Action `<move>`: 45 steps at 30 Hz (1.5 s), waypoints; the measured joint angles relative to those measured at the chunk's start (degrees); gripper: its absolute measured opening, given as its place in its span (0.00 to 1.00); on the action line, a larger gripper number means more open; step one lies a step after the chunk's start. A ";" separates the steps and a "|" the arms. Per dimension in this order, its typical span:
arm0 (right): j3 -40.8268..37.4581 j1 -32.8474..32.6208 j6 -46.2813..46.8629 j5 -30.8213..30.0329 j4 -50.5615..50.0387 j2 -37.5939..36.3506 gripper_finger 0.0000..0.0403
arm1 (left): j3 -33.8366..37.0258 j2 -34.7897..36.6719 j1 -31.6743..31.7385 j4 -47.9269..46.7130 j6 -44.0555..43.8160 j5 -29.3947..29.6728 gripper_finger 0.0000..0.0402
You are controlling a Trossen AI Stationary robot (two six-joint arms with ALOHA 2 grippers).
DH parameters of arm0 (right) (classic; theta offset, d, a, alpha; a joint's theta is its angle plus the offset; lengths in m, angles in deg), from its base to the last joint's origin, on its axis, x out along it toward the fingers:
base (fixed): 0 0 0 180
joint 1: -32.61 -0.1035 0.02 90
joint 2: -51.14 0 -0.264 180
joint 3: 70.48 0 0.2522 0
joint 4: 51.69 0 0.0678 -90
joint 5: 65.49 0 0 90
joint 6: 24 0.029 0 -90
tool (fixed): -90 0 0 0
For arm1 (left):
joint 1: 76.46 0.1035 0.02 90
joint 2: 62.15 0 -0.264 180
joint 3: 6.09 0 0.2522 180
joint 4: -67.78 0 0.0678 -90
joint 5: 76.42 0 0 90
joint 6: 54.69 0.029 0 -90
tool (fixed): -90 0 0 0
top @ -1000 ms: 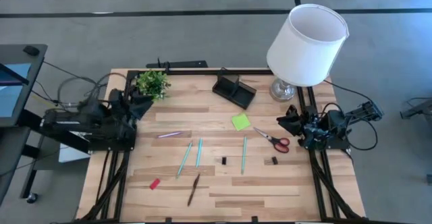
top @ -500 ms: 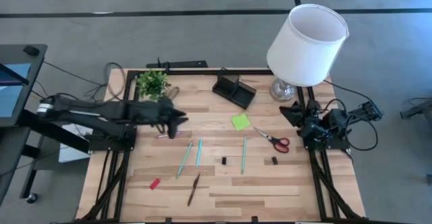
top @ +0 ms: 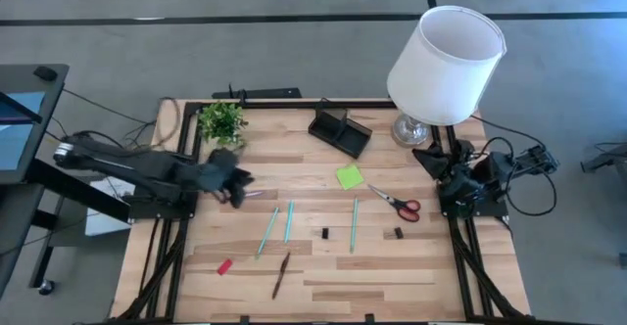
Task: Pick and place office supplies into organizer
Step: Put the purple pen into the black desk organizer
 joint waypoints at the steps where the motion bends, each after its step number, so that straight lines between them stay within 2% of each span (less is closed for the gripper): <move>1: 0.66 0.01 -0.57 0.14 -0.04 1.13 0.23 | 0.00 3.01 -1.31 -2.61 -0.70 2.58 0.21; 4: 2.02 0.15 -0.69 0.02 -0.20 5.48 0.23 | 2.43 10.84 -5.03 -6.90 -4.00 10.33 0.17; 6: 2.67 0.13 -0.41 -0.17 -0.01 9.14 0.23 | 6.53 14.52 -6.44 -6.66 -6.85 11.71 0.15; 8: 3.23 0.13 1.66 -0.29 0.04 12.98 0.23 | 12.07 16.54 -7.26 -1.34 -9.34 10.41 0.14; 10: 3.85 0.13 3.94 -0.29 0.49 16.66 0.23 | 18.00 17.12 -7.65 8.37 -9.50 9.99 0.14; 13: 4.71 0.13 7.16 -0.35 0.61 21.82 0.23 | 25.20 16.96 -7.47 22.19 -2.62 10.36 0.15; 15: 5.66 0.13 9.28 -0.33 0.65 24.83 0.23 | 28.07 16.34 -7.17 28.03 3.54 10.85 0.16; 17: 6.72 0.13 10.59 -0.35 0.85 27.32 0.23 | 30.17 16.06 -7.03 28.85 8.69 11.14 0.18; 19: 7.80 0.13 10.92 -0.33 1.53 29.69 0.23 | 31.67 15.83 -6.99 28.43 9.91 11.16 0.20; 26: 10.21 0.13 10.91 -0.46 4.01 36.94 0.23 | 37.43 12.72 -6.34 31.07 5.60 9.64 0.35; 32: 10.64 0.13 10.92 -0.47 8.44 42.19 0.23 | 37.81 6.85 -6.31 35.28 8.99 8.12 0.45; 38: 10.65 0.13 10.92 -0.46 13.67 46.18 0.23 | 37.81 0.34 -6.29 41.77 2.29 6.77 0.47; 45: 10.65 0.13 10.92 -0.44 13.93 48.63 0.23 | 37.81 -8.97 -5.57 42.62 2.28 8.12 0.47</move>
